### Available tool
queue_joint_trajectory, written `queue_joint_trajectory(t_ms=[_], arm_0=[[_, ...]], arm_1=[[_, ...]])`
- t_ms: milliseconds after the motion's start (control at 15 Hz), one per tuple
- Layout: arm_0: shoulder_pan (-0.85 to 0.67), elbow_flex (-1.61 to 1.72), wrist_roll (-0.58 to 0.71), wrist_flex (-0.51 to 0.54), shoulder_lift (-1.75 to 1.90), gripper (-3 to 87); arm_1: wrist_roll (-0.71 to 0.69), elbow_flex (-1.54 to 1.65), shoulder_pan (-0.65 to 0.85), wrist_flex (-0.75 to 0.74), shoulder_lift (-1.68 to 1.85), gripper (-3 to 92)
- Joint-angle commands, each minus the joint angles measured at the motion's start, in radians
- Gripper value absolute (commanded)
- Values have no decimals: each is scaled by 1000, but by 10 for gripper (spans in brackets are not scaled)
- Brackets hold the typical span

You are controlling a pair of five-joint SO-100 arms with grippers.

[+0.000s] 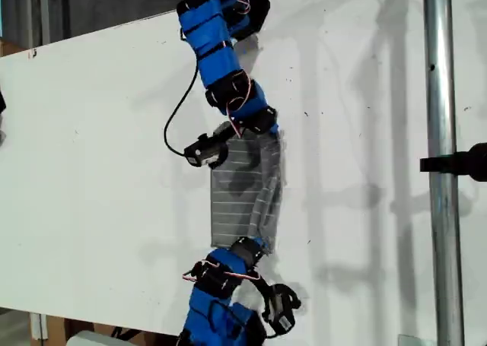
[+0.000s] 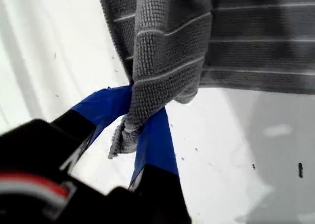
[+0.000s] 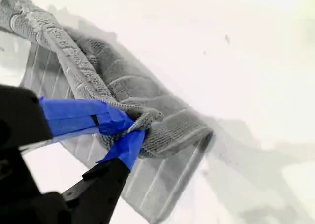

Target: Grasp corners of a towel and fold twice.

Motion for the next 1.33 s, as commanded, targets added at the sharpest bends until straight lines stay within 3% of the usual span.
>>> queue_joint_trajectory(t_ms=[0,333,533,800,933,1133,1267], arm_0=[[-186,120,66,-91,106,-29],[-554,181,291,-166,140,-29],[-620,190,354,-207,249,-29],[-549,379,324,-284,419,-29],[-476,491,256,-324,393,-29],[-385,626,175,-472,305,-29],[-359,635,133,-491,215,-29]], arm_1=[[-72,31,143,12,64,-2],[-299,84,511,-43,83,-2],[-397,55,601,-81,133,-2],[-431,91,532,-64,222,-2],[-380,114,457,-35,158,-2],[-293,181,394,-58,66,-2],[-262,193,371,-60,-2,-2]])
